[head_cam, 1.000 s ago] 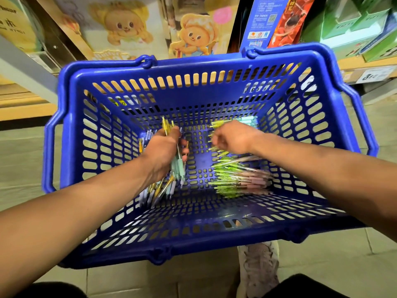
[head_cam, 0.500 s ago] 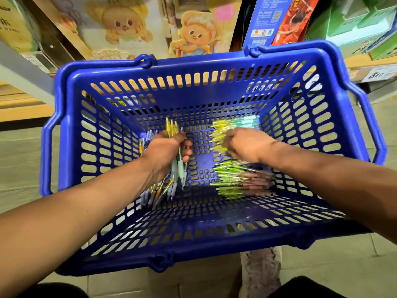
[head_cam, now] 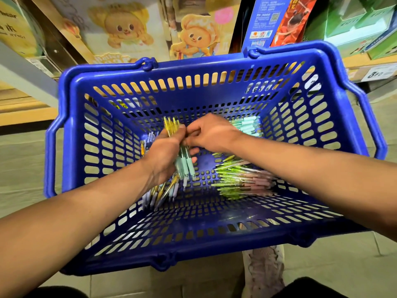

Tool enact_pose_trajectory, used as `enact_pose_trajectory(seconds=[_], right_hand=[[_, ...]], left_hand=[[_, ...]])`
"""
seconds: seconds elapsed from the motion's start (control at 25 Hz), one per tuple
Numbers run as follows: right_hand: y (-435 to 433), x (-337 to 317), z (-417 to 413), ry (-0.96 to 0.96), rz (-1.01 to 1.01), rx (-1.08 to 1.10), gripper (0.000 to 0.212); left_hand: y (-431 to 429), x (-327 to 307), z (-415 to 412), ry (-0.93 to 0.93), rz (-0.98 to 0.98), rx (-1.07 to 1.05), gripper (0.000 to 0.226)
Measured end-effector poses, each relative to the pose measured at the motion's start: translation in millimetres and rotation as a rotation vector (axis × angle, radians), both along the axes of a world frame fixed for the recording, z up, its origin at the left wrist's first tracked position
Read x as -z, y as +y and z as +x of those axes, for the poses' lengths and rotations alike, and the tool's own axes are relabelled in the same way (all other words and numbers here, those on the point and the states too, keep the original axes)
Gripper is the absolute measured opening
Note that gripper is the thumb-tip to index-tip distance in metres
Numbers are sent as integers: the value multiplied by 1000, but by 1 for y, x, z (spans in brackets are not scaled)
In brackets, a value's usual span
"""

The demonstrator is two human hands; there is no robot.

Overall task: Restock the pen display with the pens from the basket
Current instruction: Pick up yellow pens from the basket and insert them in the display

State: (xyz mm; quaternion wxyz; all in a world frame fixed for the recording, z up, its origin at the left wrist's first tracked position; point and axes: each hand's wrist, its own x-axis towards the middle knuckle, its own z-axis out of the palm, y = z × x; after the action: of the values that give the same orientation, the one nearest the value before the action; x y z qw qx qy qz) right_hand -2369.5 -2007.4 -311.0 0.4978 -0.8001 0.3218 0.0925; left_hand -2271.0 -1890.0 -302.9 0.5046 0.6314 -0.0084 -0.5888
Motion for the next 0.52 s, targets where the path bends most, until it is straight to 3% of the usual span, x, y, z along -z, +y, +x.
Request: enact_pose_trajectory(seconds=[0.12,0.16,0.28,0.32,0.44,0.52], right_hand=[[-32,-2,-19,59,-164,-104,12],[-44,4,-29,136,-237,-153,11],[-58,26,-60,536,-571,-607,7],[-55,33,-66,600,-648,-726,8],[-43,46,-74,631,-835,-871,11],[-44,47,-75,609,-877,-872,14]], left_hand=[[0,0,3,-57,25,15,19],[0,0,5,-60,35,18,25],[0,3,7,-62,69,67,68],[-1,4,7,-56,61,81,68],[-1,4,4,-47,44,80,29],[0,4,5,-48,33,75,27]])
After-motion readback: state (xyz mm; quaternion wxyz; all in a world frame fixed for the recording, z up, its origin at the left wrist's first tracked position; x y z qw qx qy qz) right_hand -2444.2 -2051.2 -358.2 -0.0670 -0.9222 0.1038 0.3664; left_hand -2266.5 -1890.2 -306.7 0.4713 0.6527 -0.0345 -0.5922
